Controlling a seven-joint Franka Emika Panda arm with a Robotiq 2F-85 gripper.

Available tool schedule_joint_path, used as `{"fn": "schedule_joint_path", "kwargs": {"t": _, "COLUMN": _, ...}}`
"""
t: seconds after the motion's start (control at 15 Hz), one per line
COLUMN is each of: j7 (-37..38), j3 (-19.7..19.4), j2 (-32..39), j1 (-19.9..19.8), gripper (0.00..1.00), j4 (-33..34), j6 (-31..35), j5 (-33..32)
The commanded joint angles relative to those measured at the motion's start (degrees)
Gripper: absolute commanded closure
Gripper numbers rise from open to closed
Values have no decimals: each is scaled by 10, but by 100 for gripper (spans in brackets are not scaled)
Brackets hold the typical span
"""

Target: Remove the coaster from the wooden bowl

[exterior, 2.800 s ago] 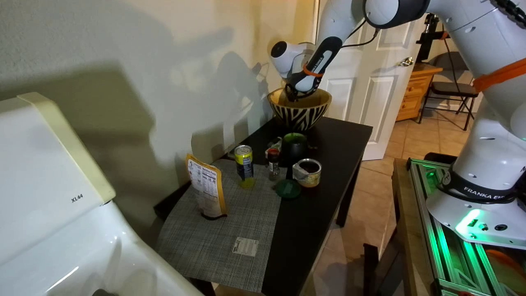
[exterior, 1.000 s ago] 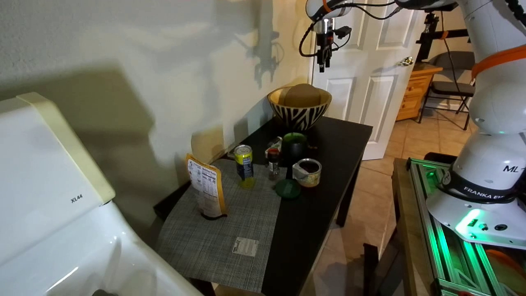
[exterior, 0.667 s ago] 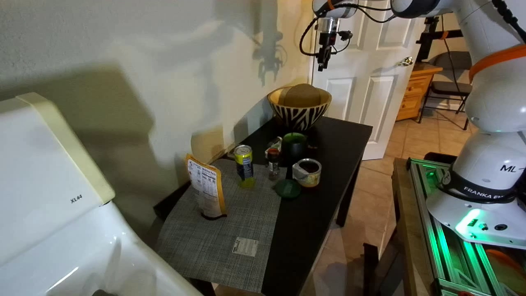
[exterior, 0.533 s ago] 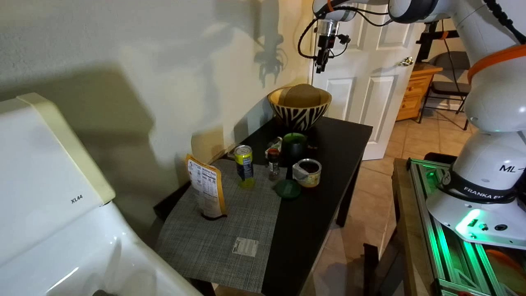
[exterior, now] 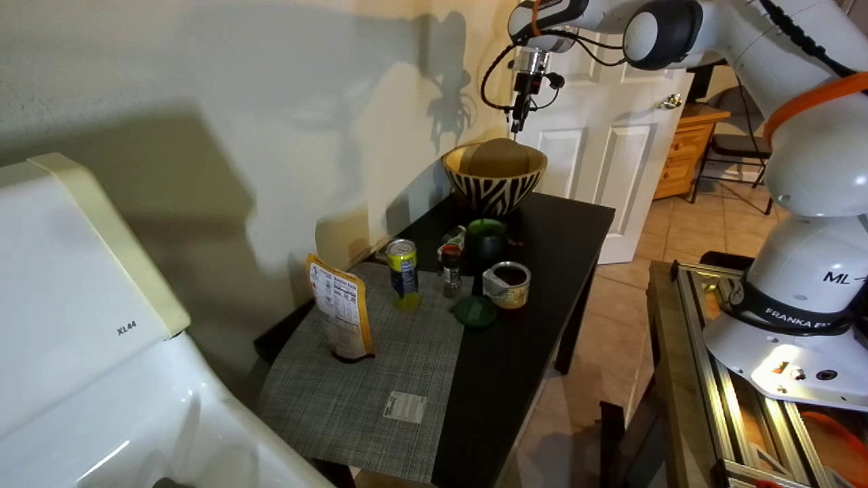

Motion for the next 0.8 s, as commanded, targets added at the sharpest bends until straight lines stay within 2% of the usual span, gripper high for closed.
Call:
{"fn": "schedule_joint_path", "kwargs": {"t": 0.0, "j7": -5, "j3": 14, "j2": 56, "j1": -8, "gripper": 0, "j4": 88, "j6": -43, "j5": 8}}
{"fn": "schedule_joint_path", "kwargs": {"t": 0.4, "j7": 0, "j3": 22, "j2": 104, "j1": -6, "gripper": 0, "j4": 159, "j6": -90, "j5": 2}}
{"fn": "schedule_joint_path", "kwargs": {"t": 0.73, "j7": 1, "j3": 18, "j2": 110, "j1": -4, "gripper": 0, "j4": 163, "j6": -82, "j5": 3}}
